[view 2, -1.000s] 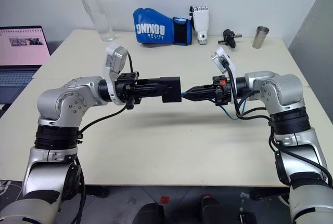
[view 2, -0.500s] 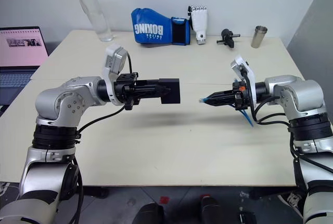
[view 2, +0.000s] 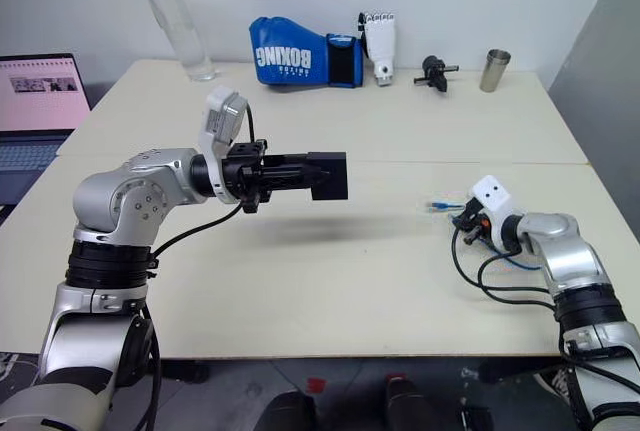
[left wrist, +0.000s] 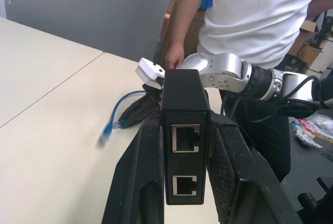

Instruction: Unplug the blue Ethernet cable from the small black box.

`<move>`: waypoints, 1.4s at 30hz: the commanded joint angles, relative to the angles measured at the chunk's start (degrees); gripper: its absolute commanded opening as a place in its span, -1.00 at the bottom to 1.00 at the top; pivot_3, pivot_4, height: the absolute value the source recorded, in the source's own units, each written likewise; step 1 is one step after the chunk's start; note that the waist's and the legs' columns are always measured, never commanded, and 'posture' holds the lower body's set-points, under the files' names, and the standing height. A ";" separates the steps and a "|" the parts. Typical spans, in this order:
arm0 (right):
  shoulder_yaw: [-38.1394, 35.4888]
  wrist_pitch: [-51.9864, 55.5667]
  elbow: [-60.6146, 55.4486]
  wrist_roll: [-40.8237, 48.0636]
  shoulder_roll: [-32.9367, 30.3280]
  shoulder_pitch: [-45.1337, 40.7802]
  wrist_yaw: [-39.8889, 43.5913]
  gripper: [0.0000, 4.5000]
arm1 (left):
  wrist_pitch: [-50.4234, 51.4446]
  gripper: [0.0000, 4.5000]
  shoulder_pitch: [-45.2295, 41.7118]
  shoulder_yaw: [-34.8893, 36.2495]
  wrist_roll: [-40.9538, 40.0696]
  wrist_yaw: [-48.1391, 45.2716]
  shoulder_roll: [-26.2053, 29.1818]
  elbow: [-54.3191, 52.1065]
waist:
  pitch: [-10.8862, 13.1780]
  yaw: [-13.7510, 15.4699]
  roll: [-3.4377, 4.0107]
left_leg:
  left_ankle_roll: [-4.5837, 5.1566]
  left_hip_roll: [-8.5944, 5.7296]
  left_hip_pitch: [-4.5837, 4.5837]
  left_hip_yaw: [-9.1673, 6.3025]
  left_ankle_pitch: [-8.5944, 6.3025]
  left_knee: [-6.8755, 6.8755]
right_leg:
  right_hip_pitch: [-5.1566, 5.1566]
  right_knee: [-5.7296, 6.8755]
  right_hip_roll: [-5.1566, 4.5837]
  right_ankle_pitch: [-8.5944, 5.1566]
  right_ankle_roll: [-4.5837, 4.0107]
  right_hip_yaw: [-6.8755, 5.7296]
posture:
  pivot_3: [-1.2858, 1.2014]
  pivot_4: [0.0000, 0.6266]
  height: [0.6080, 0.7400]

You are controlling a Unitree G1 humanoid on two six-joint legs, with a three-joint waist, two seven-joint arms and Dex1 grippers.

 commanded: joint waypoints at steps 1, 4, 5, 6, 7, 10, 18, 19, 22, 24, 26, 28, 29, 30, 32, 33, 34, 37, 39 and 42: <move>-1.10 1.81 -4.08 0.41 -0.27 1.60 0.85 -0.62 | -1.02 -0.66 -1.18 0.28 -0.03 -0.29 -0.10 -0.89 | 0.00 0.07 0.00 | 0.00 0.00 -0.01 -0.03 0.00 0.01 | 0.01 -0.01 0.01 0.00 0.00 -0.01 | 0.03 -0.52 1.00; -1.56 3.02 -5.57 1.01 -0.81 2.00 1.93 -0.30 | -0.98 -0.66 -1.22 0.27 -0.06 -0.46 -0.16 -0.88 | 0.00 0.09 0.00 | 0.00 0.00 -0.03 0.00 0.00 0.01 | 0.01 -0.04 0.00 0.00 0.00 0.00 | 0.03 -0.52 1.00; -1.72 3.25 -6.02 1.24 -1.13 2.06 2.65 -0.22 | -1.05 -0.66 -1.20 0.22 -0.01 -0.50 -0.25 -0.84 | 0.00 0.09 0.00 | -0.01 0.00 -0.03 0.00 0.00 0.01 | 0.01 -0.04 0.00 0.00 0.00 0.00 | 0.03 -0.52 1.00; -1.93 3.62 -6.48 1.39 -1.39 2.01 3.06 -0.14 | -1.08 -0.66 -1.18 0.20 0.01 -0.50 -0.35 -0.83 | 0.00 0.12 0.00 | -0.01 0.00 -0.03 0.00 0.00 0.01 | 0.00 -0.04 0.00 0.00 0.00 0.00 | 0.03 -0.52 1.00; -2.18 4.04 -6.97 1.68 -1.57 1.94 3.50 -0.05 | -1.10 -0.66 -1.16 0.20 0.01 -0.47 -0.44 -0.86 | 0.00 0.19 0.00 | 0.00 0.00 -0.03 0.00 0.00 0.01 | 0.00 -0.04 0.00 0.00 0.00 0.00 | 0.03 -0.52 1.00; -2.61 5.84 -9.14 2.61 -2.38 1.57 4.70 0.25 | -1.04 -0.66 -1.09 0.26 -0.04 -0.38 -0.57 -1.05 | 0.00 0.28 0.00 | 0.00 -0.01 -0.03 0.00 0.00 0.01 | 0.00 -0.04 0.00 0.00 0.00 0.00 | 0.03 -0.52 1.00; -8.23 17.86 -21.90 10.41 -6.72 -1.26 7.72 0.97 | -1.83 -0.66 0.35 1.27 0.72 -1.12 1.65 -1.03 | 0.02 0.32 0.03 | 0.01 -0.01 -0.04 0.00 -0.01 0.01 | -0.02 -0.04 0.00 0.00 0.00 0.00 | 0.03 -0.52 1.00; -10.84 22.25 -24.76 14.81 -6.73 -2.06 8.28 0.97 | -2.08 -0.66 0.44 1.61 0.98 -1.03 2.20 -0.60 | 0.02 0.32 0.03 | 0.01 -0.01 -0.04 0.00 -0.01 -0.01 | -0.03 -0.03 0.00 0.00 0.00 0.01 | 0.03 -0.52 1.00; -17.44 31.66 -32.18 26.89 -6.63 -4.46 10.25 0.97 | -3.21 -0.66 0.72 2.70 1.59 0.17 2.91 0.70 | 0.02 0.40 0.03 | 0.02 0.00 -0.04 -0.06 -0.01 -0.01 | -0.01 -0.04 0.01 0.00 0.00 -0.04 | 0.03 -0.52 1.00; -21.32 37.70 -35.43 34.45 -5.00 -7.39 8.41 0.97 | -4.13 -0.66 0.92 3.35 1.96 1.55 2.65 1.51 | 0.02 0.43 0.03 | 0.02 0.00 -0.06 -0.12 -0.01 -0.01 | 0.00 -0.05 0.01 0.00 0.00 -0.09 | 0.03 -0.52 1.00; -24.83 43.22 -37.99 41.50 -1.35 -11.07 3.23 0.97 | -4.81 -0.66 1.10 4.29 2.20 4.09 1.65 1.55 | 0.02 0.37 0.03 | 0.03 0.00 -0.05 -0.12 -0.02 0.00 | 0.01 -0.04 0.00 0.00 0.00 -0.08 | 0.03 -0.52 1.00; -25.20 44.06 -41.61 43.36 1.01 -11.07 -0.77 0.97 | -6.15 -0.66 0.92 4.99 3.03 6.67 0.76 2.10 | 0.01 0.48 0.00 | 0.03 0.00 -0.05 -0.17 -0.02 0.01 | 0.04 -0.03 0.00 0.00 0.00 -0.09 | 0.03 -0.52 1.00; -24.52 43.37 -43.59 43.03 1.30 -9.72 -1.79 0.97 | -7.13 -0.66 0.79 5.17 3.77 7.62 0.58 2.81 | 0.00 0.52 0.00 | 0.03 0.01 -0.08 -0.22 -0.02 0.01 | 0.05 -0.05 0.00 0.00 0.00 -0.09 | 0.03 -0.52 1.00; -24.08 42.81 -45.05 42.98 1.61 -8.22 -2.72 0.97 | -8.57 -0.66 0.69 5.28 4.78 8.51 0.48 3.87 | 0.00 0.68 -0.01 | 0.03 0.01 -0.08 -0.22 -0.02 0.01 | 0.05 -0.06 0.00 0.00 0.00 -0.08 | 0.03 -0.52 1.00; -23.43 41.48 -47.00 42.69 2.73 -5.18 -4.92 0.97 | -12.83 -0.66 0.07 5.99 7.71 12.40 -0.12 8.06 | 0.00 0.83 -0.02 | 0.03 0.00 -0.16 -0.26 -0.02 0.02 | 0.04 -0.10 -0.01 0.00 0.00 -0.08 | 0.03 -0.52 1.00; -23.02 40.55 -47.88 42.32 3.57 -3.63 -6.21 0.97 | -15.92 -0.66 -0.42 6.48 10.00 15.54 -0.56 11.31 | 0.00 0.85 -0.02 | 0.03 -0.02 -0.17 -0.23 -0.02 0.03 | 0.02 -0.10 -0.03 0.00 0.00 -0.08 | 0.03 -0.52 1.00; -22.47 39.51 -48.57 41.75 4.38 -2.56 -7.43 0.97 | -19.15 -0.66 -0.67 6.65 12.33 18.22 -0.87 14.10 | -0.01 0.82 -0.02 | 0.03 -0.04 -0.16 -0.23 -0.02 0.03 | 0.04 -0.10 -0.06 0.00 0.00 -0.08 | 0.03 -0.52 1.00; -19.10 33.72 -49.22 36.65 8.72 -0.98 -13.53 0.97 | -26.59 -0.66 0.30 7.09 17.20 25.09 -2.54 19.07 | 0.00 0.56 -0.02 | 0.04 -0.06 -0.13 -0.22 -0.02 0.05 | 0.03 -0.06 -0.07 0.00 0.01 -0.04 | 0.03 -0.52 1.00; -17.17 31.61 -49.91 35.27 11.70 0.00 -16.39 0.97 | -30.26 -0.66 1.33 6.65 20.66 29.82 -3.81 21.02 | -0.01 0.45 -0.02 | 0.03 -0.04 -0.14 -0.19 -0.02 0.03 | -0.01 -0.03 -0.05 0.01 0.01 -0.05 | 0.03 -0.52 1.00; -10.51 26.20 -52.61 30.76 12.98 3.74 -16.35 0.97 | -35.08 -0.66 2.44 7.07 24.80 37.24 -5.88 25.68 | -0.01 0.61 -0.03 | 0.03 -0.02 -0.16 -0.23 -0.02 -0.02 | -0.01 -0.08 -0.05 0.00 0.00 -0.04 | 0.03 -0.52 1.00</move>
